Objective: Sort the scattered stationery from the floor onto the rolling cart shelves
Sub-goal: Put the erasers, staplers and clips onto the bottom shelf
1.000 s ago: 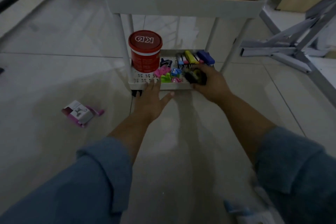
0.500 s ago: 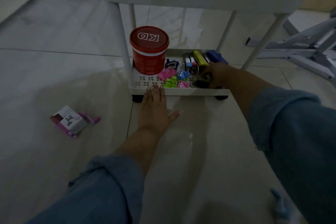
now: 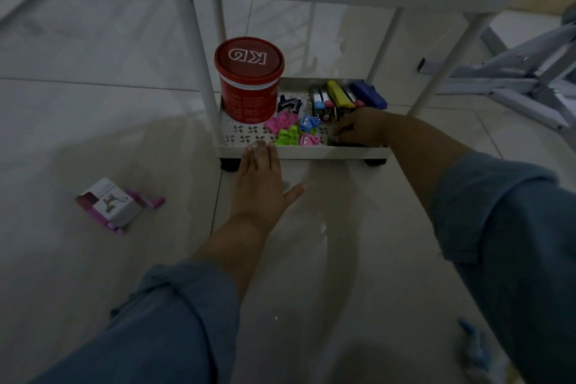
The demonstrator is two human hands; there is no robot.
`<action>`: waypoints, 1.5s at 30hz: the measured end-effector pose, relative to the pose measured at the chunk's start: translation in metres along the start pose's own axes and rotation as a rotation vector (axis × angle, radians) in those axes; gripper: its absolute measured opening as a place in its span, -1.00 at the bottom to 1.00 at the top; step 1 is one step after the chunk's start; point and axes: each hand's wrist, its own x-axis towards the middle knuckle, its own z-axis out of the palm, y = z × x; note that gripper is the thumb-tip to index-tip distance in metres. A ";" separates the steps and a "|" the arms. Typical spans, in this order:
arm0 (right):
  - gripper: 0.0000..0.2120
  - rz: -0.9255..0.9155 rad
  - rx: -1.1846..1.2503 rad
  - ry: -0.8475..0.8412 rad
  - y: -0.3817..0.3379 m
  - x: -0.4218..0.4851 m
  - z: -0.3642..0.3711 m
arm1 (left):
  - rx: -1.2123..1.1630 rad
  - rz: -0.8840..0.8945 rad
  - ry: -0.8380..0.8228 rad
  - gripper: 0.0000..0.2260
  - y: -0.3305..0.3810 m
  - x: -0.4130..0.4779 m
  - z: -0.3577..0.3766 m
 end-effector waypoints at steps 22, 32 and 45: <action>-0.78 0.413 0.565 0.548 0.080 -0.241 0.118 | -0.739 0.142 -0.213 -0.49 0.112 -0.116 0.007; -0.28 0.655 0.580 0.042 0.122 -0.300 0.149 | -0.358 0.754 -0.518 -0.09 0.165 -0.218 0.035; -0.60 0.405 1.115 0.021 0.066 -0.256 0.117 | -0.442 0.290 -0.487 -0.38 0.098 -0.186 0.011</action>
